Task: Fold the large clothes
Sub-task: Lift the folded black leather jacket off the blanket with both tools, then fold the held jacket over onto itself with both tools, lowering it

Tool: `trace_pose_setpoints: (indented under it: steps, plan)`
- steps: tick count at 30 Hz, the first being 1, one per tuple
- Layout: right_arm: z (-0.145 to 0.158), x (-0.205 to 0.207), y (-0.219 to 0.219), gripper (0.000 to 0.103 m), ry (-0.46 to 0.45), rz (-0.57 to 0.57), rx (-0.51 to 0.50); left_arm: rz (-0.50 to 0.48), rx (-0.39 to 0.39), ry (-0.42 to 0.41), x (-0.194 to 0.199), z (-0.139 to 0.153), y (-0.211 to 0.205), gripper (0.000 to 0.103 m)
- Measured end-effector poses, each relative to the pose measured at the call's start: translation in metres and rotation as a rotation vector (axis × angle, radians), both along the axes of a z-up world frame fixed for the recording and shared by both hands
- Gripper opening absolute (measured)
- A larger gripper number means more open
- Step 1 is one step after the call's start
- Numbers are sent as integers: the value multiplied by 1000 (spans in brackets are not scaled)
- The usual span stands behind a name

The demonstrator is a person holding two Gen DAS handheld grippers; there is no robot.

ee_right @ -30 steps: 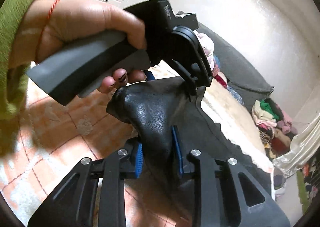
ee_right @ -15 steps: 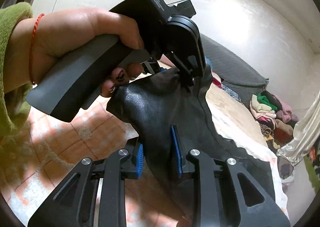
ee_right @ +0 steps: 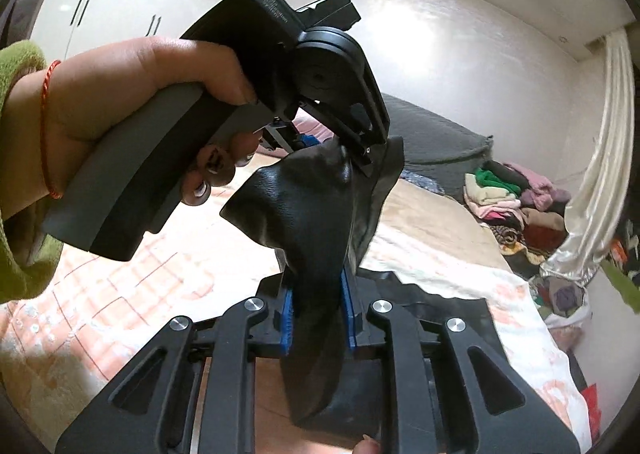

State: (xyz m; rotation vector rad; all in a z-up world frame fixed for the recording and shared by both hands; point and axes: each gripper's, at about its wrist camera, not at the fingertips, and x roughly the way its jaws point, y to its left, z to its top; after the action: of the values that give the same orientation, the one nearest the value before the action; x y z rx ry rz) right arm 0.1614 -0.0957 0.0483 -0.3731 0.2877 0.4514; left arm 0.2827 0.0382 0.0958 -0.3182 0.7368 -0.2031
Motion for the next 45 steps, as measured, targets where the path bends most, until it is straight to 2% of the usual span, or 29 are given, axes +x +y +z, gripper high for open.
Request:
trace_pose_setpoints:
  steps: [7, 18, 22, 26, 28, 31, 34, 37, 39, 42, 44, 45]
  plan:
    - [5, 0, -50, 16, 7, -56, 80, -45, 46, -2, 15, 6, -58, 26]
    - [-5, 13, -121, 16, 87, -153, 228, -125, 138, 29, 47, -6, -147, 32]
    - [-13, 19, -141, 16, 151, -173, 305, -138, 158, 50, 57, -16, -169, 36]
    - [-24, 29, -168, 16, 267, -169, 460, -163, 194, 57, 61, -24, -187, 41]
    - [-30, 32, -176, 16, 307, -174, 506, -178, 209, 63, 63, -26, -195, 42]
    - [-38, 36, -185, 16, 389, -190, 578, -195, 167, 73, 67, -27, -201, 42]
    - [-51, 43, -200, 16, 500, -210, 673, -186, 140, 48, 62, -24, -196, 44]
    - [-65, 49, -213, 16, 605, -218, 777, -152, 114, 30, 50, -26, -175, 54]
    - [-77, 54, -220, 17, 681, -225, 849, -80, 108, 32, 37, -35, -148, 59]
    - [-86, 57, -225, 20, 738, -232, 897, 9, 80, 60, 18, -59, -107, 67]
    - [-85, 59, -224, 26, 741, -239, 883, 61, 71, 104, 9, -80, -87, 68]
    - [-83, 59, -222, 37, 735, -244, 864, 61, 55, 148, 6, -98, -79, 68]
